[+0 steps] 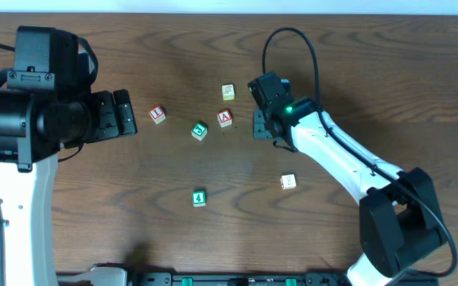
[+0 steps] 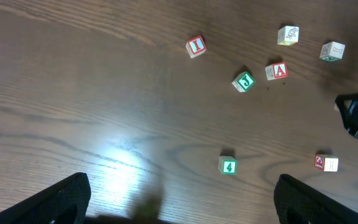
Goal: Spell out Ai2
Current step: 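Carry the blue 2 block with the right gripper to the A block's right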
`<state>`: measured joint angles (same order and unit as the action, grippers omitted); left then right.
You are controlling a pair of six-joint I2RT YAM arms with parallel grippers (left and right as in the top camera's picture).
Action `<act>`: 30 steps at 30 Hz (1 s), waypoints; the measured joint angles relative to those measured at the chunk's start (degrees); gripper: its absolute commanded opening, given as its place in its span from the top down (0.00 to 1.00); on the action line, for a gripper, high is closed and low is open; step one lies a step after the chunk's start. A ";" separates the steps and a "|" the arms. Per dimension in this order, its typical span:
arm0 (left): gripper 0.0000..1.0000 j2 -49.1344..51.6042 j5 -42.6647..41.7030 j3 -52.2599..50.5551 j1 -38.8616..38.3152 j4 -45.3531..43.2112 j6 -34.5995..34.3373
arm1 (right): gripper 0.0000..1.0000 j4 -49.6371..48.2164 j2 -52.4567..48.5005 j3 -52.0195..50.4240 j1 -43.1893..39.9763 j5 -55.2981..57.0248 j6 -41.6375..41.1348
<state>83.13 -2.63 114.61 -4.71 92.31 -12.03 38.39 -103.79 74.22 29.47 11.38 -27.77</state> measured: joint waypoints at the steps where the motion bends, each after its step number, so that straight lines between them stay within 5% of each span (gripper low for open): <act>1: 0.05 0.00 0.02 0.00 0.00 0.00 0.00 | 0.69 -0.59 -0.09 0.33 0.00 0.02 0.22; 14: 0.05 0.00 0.02 0.00 0.00 -0.04 -1.31 | 0.71 -2.27 -15.80 8.04 -2.36 -1.88 1.95; 30: 0.05 0.00 0.02 0.00 0.00 -0.04 -1.51 | 0.67 -2.86 -16.33 8.57 -2.36 -6.78 1.07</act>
<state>83.13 -2.61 114.61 -4.71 92.27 -13.54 35.53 -120.11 82.78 27.11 4.60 -26.70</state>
